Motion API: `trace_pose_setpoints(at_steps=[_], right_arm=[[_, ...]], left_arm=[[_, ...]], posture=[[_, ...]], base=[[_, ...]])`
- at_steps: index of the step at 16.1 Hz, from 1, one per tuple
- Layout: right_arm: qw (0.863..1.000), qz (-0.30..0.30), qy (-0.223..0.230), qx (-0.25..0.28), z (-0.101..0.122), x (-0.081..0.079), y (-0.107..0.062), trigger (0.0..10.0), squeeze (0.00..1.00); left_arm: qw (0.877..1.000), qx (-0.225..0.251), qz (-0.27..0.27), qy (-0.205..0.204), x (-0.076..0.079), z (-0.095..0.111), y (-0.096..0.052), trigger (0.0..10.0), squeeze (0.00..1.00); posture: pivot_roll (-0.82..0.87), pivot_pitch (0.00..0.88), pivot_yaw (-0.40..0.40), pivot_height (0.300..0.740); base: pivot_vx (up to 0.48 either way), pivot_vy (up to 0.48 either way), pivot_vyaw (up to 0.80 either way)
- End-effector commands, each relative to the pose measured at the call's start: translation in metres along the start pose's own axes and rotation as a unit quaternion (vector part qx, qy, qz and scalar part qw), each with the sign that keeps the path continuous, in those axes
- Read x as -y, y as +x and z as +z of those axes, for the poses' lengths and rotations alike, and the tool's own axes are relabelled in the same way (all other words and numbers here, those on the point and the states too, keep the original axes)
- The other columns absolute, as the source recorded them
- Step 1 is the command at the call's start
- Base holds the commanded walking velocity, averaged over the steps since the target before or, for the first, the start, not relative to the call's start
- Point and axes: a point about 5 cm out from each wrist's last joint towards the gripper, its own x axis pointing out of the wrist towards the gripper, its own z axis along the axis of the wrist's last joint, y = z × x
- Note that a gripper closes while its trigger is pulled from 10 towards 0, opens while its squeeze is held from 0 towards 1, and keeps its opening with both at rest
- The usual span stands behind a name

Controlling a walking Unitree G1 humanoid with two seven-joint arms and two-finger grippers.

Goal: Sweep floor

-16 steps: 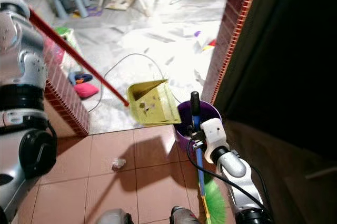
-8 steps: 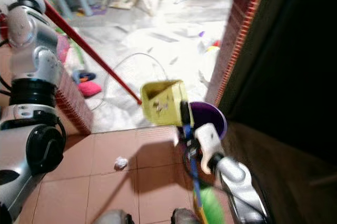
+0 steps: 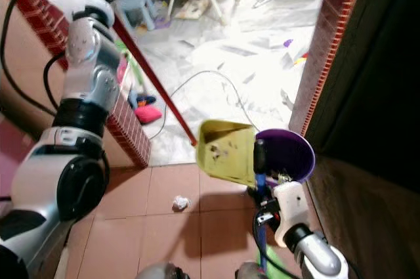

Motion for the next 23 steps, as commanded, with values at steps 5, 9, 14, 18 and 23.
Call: trace_pose_setpoints(at_steps=[5, 9, 14, 18, 23], right_arm=[[0.999, 0.002, 0.035, 0.013, 0.001, -0.007, -0.006, 10.0, 0.0], [0.999, 0.021, 0.029, 0.011, 0.001, -0.005, -0.003, 10.0, 0.0], [0.999, 0.032, 0.027, 0.019, 0.006, -0.004, 0.004, 10.0, 0.0], [0.999, 0.011, 0.037, 0.028, 0.008, -0.004, -0.008, 10.0, 0.0], [0.998, -0.023, 0.043, 0.051, 0.012, -0.009, -0.018, 10.0, 0.0]], left_arm=[[0.998, 0.058, -0.005, -0.022, 0.006, 0.025, 0.012, 10.0, 0.0], [0.998, 0.059, 0.0, -0.015, 0.003, 0.022, 0.011, 10.0, 0.0], [0.998, 0.062, 0.0, -0.01, -0.003, 0.021, 0.012, 10.0, 0.0], [0.997, 0.033, -0.072, -0.007, 0.033, 0.001, 0.002, 10.0, 0.0], [0.984, 0.035, -0.175, -0.014, 0.093, -0.007, -0.02, 10.0, 0.0]], posture=[[-0.34, 0.0, 0.21, 0.74], [-0.32, 0.0, 0.172, 0.74], [-0.32, 0.0, 0.161, 0.74], [-0.36, 0.0, 0.192, 0.74], [-0.38, 0.015, 0.234, 0.74]], base=[[0.0, 0.0, -0.48], [0.0, 0.0, 0.0], [0.0, 0.0, 0.0], [0.0, 0.0, 0.0], [0.0, 0.0, 0.0]])
